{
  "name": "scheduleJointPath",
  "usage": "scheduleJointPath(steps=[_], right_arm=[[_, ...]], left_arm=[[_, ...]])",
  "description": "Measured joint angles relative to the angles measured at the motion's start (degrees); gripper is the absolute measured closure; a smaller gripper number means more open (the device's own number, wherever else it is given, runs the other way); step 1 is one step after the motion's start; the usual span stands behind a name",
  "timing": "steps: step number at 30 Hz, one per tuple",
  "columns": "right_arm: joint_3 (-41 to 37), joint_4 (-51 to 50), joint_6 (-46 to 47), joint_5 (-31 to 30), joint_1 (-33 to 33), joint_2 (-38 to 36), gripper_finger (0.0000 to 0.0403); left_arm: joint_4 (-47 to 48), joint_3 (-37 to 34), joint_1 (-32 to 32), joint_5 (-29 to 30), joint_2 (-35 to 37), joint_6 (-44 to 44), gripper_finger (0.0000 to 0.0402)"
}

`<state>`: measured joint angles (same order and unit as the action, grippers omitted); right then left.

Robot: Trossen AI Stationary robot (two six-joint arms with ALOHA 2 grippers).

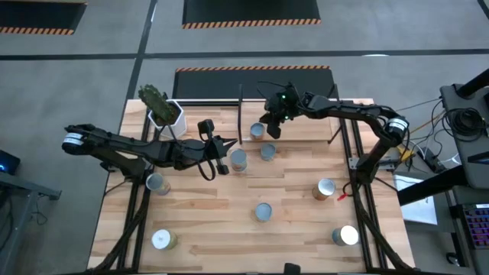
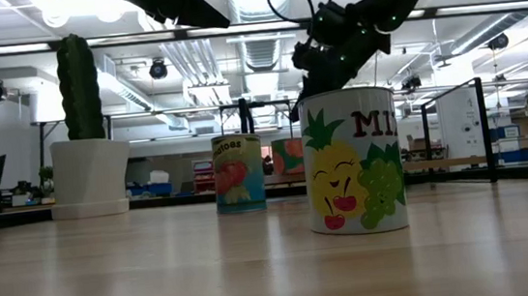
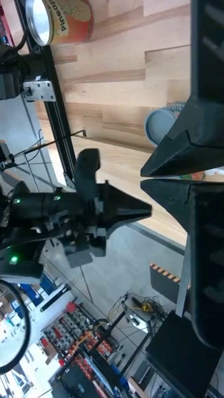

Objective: Pick and place cans onto a shelf
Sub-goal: Put the small canned oranges on the shelf

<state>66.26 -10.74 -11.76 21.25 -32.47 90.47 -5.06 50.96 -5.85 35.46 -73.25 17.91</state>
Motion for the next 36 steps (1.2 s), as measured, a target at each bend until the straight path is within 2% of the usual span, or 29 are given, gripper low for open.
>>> scheduleJointPath(steps=[17,24,28,30,36], right_arm=[[0.0,3.7,-2.4,-1.0,1.6,5.7,0.0365],[0.0,3.5,0.8,-11.3,1.5,5.6,0.0365],[0.0,3.2,9.5,-16.4,1.4,4.2,0.0365],[0.0,2.5,11.9,-16.8,1.4,3.0,0.0365],[0.0,-2.1,10.6,-19.5,1.1,-1.0,0.0365]], left_arm=[[0.0,0.0,0.0,0.0,0.0,-0.1,0.0402],[0.0,0.0,0.0,-0.1,0.0,-0.2,0.0402],[0.0,0.0,0.0,-0.1,0.0,-0.5,0.0402],[0.0,0.0,0.0,-0.1,0.0,-0.5,0.0402],[0.1,0.0,-0.1,-0.1,0.0,-0.7,0.0402]])
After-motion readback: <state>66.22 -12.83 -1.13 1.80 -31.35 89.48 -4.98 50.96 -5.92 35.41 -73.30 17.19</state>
